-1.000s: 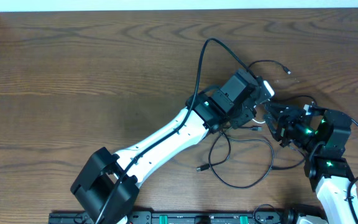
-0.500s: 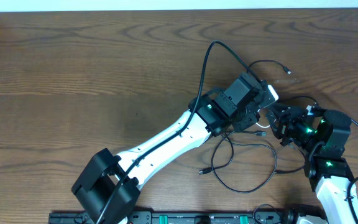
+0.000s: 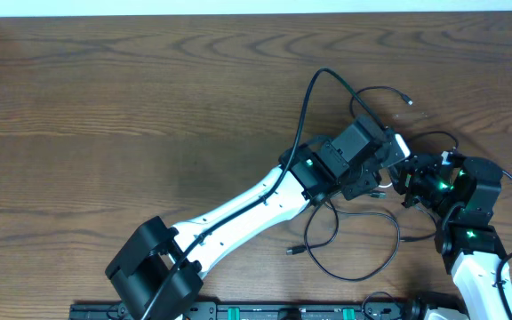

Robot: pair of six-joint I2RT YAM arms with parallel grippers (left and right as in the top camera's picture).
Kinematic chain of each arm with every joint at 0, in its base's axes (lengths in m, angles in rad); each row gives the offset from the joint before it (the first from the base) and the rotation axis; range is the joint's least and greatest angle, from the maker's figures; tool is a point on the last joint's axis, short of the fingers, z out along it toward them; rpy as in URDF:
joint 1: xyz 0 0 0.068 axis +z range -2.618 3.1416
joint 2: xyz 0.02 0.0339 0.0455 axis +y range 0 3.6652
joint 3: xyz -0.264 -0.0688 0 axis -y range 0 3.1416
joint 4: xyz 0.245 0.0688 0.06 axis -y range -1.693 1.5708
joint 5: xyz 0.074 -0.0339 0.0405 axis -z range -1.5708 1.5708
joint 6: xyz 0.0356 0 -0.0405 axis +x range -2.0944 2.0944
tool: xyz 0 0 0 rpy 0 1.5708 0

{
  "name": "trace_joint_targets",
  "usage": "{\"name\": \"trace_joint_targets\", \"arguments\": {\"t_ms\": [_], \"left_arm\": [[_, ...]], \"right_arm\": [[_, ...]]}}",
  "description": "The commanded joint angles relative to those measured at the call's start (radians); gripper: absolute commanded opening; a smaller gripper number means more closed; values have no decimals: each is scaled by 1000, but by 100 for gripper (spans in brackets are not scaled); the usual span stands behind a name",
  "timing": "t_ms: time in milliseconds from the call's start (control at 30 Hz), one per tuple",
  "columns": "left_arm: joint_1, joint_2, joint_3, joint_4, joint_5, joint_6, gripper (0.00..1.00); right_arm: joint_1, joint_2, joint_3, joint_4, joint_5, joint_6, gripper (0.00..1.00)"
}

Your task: Untangle cables

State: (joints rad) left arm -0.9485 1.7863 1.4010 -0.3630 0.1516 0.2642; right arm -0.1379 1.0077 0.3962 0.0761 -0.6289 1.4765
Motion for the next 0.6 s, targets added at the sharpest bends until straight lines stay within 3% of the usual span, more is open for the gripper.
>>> {"name": "trace_joint_targets", "arguments": {"t_ms": [0, 167, 267, 367, 567], "left_arm": [[-11, 6, 10, 5, 20, -4, 8], [-10, 6, 10, 7, 9, 3, 8], [-10, 6, 10, 7, -70, 8, 8], [-5, 6, 10, 6, -166, 8, 8], [31, 6, 10, 6, -190, 7, 8]], "right_arm": [[7, 1, -5, 2, 10, -4, 12], [7, 1, -5, -6, 7, -19, 5], [7, 0, -5, -18, -7, -38, 2], [7, 0, -5, -20, -19, -67, 1], [7, 0, -5, -20, -37, -71, 1]]}}
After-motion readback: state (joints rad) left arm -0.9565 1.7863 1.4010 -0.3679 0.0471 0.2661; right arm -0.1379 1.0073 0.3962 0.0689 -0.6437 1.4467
